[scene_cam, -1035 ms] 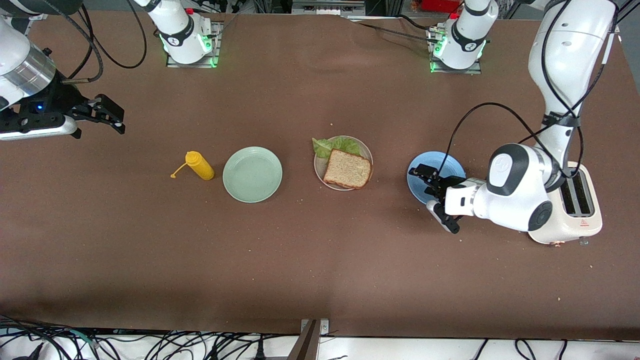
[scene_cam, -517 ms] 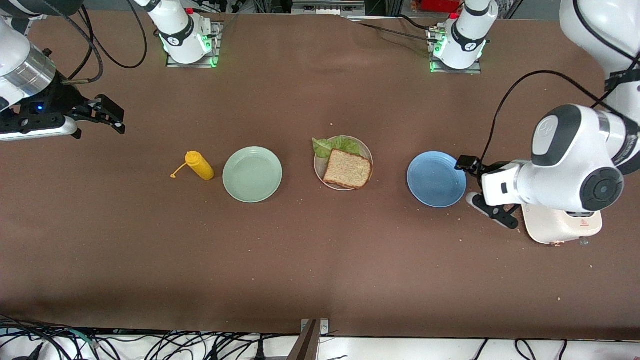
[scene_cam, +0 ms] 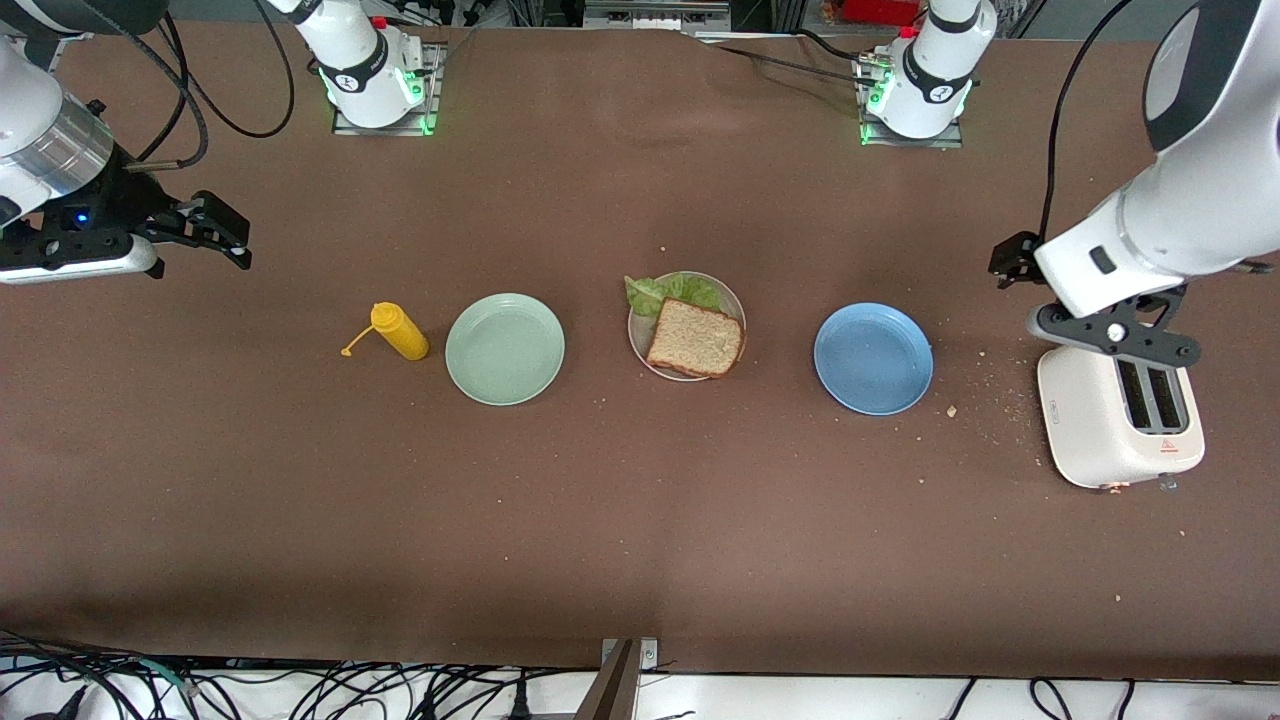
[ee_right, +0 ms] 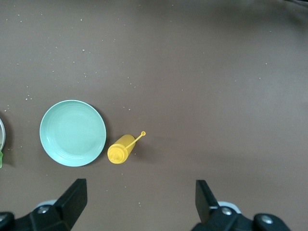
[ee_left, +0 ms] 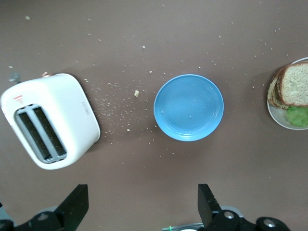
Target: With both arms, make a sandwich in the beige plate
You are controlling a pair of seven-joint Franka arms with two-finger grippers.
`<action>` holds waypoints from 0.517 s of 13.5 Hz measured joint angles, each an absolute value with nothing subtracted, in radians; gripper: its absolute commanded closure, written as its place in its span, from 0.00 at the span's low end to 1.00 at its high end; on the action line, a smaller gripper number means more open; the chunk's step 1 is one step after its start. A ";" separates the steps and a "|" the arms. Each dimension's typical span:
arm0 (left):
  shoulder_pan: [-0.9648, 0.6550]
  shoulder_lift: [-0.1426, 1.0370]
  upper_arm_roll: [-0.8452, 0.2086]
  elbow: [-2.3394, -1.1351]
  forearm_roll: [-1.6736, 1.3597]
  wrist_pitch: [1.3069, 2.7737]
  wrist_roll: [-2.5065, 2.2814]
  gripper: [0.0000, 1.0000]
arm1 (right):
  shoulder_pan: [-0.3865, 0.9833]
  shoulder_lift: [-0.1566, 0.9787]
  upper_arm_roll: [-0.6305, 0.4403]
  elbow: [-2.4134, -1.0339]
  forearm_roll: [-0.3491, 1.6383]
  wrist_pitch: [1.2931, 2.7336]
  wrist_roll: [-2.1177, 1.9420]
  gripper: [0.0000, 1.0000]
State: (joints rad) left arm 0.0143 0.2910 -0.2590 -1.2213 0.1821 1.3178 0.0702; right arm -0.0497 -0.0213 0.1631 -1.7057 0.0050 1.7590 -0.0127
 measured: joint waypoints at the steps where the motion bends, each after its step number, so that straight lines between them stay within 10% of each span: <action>1: 0.019 0.257 -0.252 -1.231 0.167 1.320 0.063 0.00 | -0.050 -0.021 0.163 -1.706 0.005 1.759 -0.013 0.00; 7: 0.069 -0.006 -0.168 -1.505 -0.034 1.423 0.022 0.00 | -0.050 -0.020 0.163 -1.706 0.005 1.758 -0.013 0.00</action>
